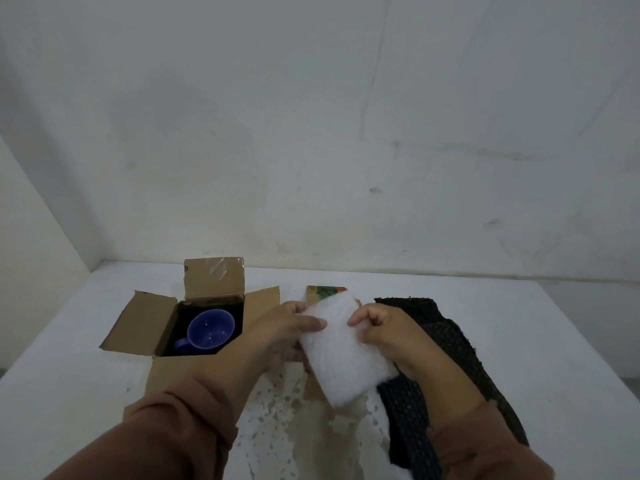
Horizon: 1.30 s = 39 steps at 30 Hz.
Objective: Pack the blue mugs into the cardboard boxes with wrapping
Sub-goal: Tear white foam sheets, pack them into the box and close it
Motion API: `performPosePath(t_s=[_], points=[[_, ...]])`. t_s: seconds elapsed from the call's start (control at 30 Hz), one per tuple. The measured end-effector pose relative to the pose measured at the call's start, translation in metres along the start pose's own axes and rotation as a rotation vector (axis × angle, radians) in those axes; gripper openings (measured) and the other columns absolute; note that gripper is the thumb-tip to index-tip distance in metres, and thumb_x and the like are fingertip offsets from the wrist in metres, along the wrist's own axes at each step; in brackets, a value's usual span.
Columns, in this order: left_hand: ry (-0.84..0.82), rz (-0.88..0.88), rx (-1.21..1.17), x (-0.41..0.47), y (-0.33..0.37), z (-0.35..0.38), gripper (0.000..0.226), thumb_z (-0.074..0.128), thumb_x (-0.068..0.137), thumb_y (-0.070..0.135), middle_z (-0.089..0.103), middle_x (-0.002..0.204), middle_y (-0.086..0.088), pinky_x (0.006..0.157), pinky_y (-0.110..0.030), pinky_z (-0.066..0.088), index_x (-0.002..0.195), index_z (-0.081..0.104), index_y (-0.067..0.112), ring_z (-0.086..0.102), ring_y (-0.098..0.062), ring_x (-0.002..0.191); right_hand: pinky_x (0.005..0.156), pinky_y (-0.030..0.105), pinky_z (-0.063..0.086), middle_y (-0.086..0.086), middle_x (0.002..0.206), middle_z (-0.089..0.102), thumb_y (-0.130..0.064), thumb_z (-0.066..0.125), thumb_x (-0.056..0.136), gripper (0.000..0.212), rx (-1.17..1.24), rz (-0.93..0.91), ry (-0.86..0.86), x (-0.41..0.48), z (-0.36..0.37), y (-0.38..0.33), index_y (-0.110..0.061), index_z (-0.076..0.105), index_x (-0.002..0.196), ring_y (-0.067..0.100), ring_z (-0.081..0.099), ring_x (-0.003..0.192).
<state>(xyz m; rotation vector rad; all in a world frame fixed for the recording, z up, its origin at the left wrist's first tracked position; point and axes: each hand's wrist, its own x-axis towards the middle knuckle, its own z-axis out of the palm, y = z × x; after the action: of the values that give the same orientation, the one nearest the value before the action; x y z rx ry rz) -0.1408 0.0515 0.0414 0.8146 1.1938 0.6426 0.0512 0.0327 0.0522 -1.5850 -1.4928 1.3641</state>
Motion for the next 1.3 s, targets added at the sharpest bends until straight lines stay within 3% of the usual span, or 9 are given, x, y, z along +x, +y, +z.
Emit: performPosePath(t_s=[0.07,0.23,0.4,0.53,0.6,0.7,0.8,1.03,1.3], points=[[0.048,0.014,-0.018,0.004,-0.007,0.008,0.046,0.062,0.084,-0.003,0.059,0.118,-0.013,0.077,-0.043,0.056,0.126,0.047,0.009,0.059,-0.034,0.105,0.07,0.032,0.048,0.008,0.099,0.06,0.004,0.055,0.083,0.029,0.061,0.06,0.11,0.008,0.002,0.008,-0.023,0.065,0.078,0.021,0.056,0.083],[0.306,0.28,0.534,0.025,-0.019,0.024,0.063,0.057,0.086,0.004,0.055,0.124,-0.009,0.072,-0.026,0.046,0.14,0.028,0.016,0.055,-0.021,0.1,0.066,0.026,0.045,0.004,0.107,0.058,-0.006,0.054,0.088,0.018,-0.151,0.057,0.198,0.03,0.016,0.028,-0.021,0.062,0.094,0.015,0.053,0.083],[0.389,0.514,1.065,0.042,-0.035,0.027,0.073,0.052,0.088,0.004,0.05,0.124,-0.007,0.083,-0.029,0.046,0.148,0.015,0.021,0.053,-0.021,0.105,0.096,0.036,0.038,-0.001,0.126,0.054,-0.028,0.05,0.093,0.023,-0.692,0.047,0.235,0.037,0.023,0.038,-0.034,0.059,0.113,0.023,0.043,0.116],[0.463,0.596,1.564,0.045,-0.042,0.016,0.065,0.083,0.057,0.017,0.06,0.117,-0.007,0.074,-0.035,0.051,0.118,0.059,0.019,0.059,-0.027,0.097,0.108,0.041,0.02,-0.001,0.151,0.025,-0.035,0.046,0.094,0.03,-0.942,-0.103,0.206,0.032,0.019,0.035,-0.034,0.058,0.122,0.024,0.02,0.137],[0.419,0.669,1.696,0.042,-0.038,0.014,0.052,0.083,0.054,0.026,0.066,0.116,-0.006,0.077,-0.037,0.053,0.103,0.067,0.021,0.062,-0.028,0.1,0.116,0.044,0.004,-0.002,0.16,0.003,-0.027,0.044,0.094,0.042,-0.998,-0.172,0.053,0.034,0.012,0.031,-0.029,0.047,0.135,0.02,-0.002,0.146],[0.187,0.515,1.747,0.039,-0.036,0.011,0.059,0.052,0.089,0.038,0.031,0.153,-0.013,0.115,-0.044,0.021,0.14,0.04,0.011,0.024,-0.029,0.144,0.114,0.047,-0.015,0.001,0.159,-0.015,-0.028,0.046,0.09,0.074,-1.171,-0.103,-0.267,0.036,0.008,0.026,-0.021,0.006,0.151,0.017,-0.016,0.146],[0.058,0.275,1.82,0.035,-0.026,0.012,0.085,0.045,0.09,0.056,0.001,0.161,-0.01,0.12,-0.047,-0.004,0.151,0.011,0.01,-0.006,-0.026,0.149,0.113,0.053,-0.017,0.004,0.158,-0.017,-0.034,0.047,0.088,0.084,-1.278,-0.022,-0.342,0.04,0.01,0.029,-0.019,-0.009,0.15,0.018,-0.017,0.146],[0.031,0.241,1.828,0.044,-0.026,0.017,0.091,0.051,0.089,0.052,0.004,0.161,-0.014,0.119,-0.044,-0.003,0.151,0.005,0.004,-0.007,-0.029,0.148,0.114,0.059,-0.01,0.005,0.159,-0.015,-0.048,0.042,0.09,0.085,-1.28,0.023,-0.318,0.047,0.023,0.034,-0.017,-0.012,0.149,0.021,-0.015,0.146],[-0.022,0.168,1.844,0.042,-0.022,0.016,0.085,0.051,0.093,0.036,-0.006,0.161,-0.013,0.12,-0.044,-0.005,0.151,-0.002,0.004,-0.013,-0.029,0.147,0.111,0.06,-0.015,0.005,0.159,-0.014,-0.035,0.05,0.087,0.088,-1.279,0.019,-0.391,0.049,0.012,0.027,-0.019,-0.011,0.149,0.022,-0.011,0.147]])
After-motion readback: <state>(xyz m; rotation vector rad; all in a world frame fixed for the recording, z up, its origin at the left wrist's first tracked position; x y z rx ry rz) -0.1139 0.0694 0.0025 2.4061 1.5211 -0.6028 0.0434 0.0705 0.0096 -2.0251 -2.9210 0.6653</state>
